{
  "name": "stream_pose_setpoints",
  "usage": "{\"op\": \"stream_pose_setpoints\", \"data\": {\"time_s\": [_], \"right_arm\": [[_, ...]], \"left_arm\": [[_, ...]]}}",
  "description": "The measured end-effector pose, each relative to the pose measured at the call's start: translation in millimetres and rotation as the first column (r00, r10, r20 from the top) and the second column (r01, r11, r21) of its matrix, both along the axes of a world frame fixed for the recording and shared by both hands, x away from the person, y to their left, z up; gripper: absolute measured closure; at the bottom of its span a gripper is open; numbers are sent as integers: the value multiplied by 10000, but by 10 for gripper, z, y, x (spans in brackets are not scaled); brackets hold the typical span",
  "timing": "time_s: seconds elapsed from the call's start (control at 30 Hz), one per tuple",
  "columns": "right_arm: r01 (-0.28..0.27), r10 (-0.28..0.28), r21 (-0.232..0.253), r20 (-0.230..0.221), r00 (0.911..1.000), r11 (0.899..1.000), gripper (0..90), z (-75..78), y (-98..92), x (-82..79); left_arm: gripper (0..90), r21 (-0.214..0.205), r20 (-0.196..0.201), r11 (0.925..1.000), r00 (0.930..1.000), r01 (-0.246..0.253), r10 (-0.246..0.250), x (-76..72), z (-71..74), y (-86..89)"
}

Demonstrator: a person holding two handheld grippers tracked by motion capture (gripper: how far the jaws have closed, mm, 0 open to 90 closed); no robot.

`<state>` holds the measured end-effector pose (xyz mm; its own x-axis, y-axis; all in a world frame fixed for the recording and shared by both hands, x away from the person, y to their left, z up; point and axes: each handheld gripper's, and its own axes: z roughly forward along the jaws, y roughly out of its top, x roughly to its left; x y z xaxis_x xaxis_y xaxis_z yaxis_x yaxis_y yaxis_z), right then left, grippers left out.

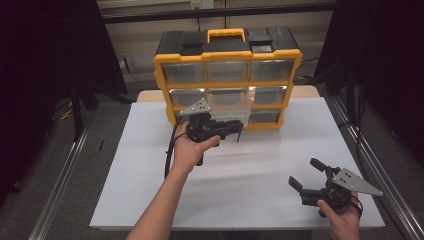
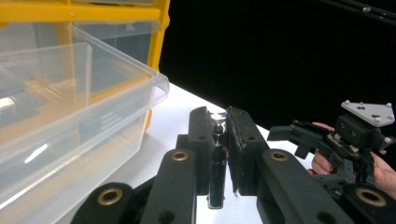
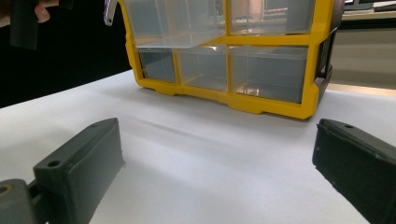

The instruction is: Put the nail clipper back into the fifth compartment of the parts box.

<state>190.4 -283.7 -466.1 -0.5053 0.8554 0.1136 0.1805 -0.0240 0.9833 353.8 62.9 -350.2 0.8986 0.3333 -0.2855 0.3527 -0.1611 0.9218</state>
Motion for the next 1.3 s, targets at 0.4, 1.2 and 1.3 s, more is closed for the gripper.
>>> {"op": "stream_pose_setpoints", "data": {"time_s": [0.4,1.2,1.3], "right_arm": [[-57,57,38,-17,10000,10000,12,0,1,-1],[32,-32,50,11,10000,10000,11,0,-5,-1],[52,-52,88,0,10000,9999,12,-1,-2,-1]], "left_arm": [[809,-45,116,9999,9999,-92,93,56,138,-8],[809,-228,216,9988,9988,-434,439,207,340,2],[809,-239,282,9986,9985,-468,475,240,366,1]]}}
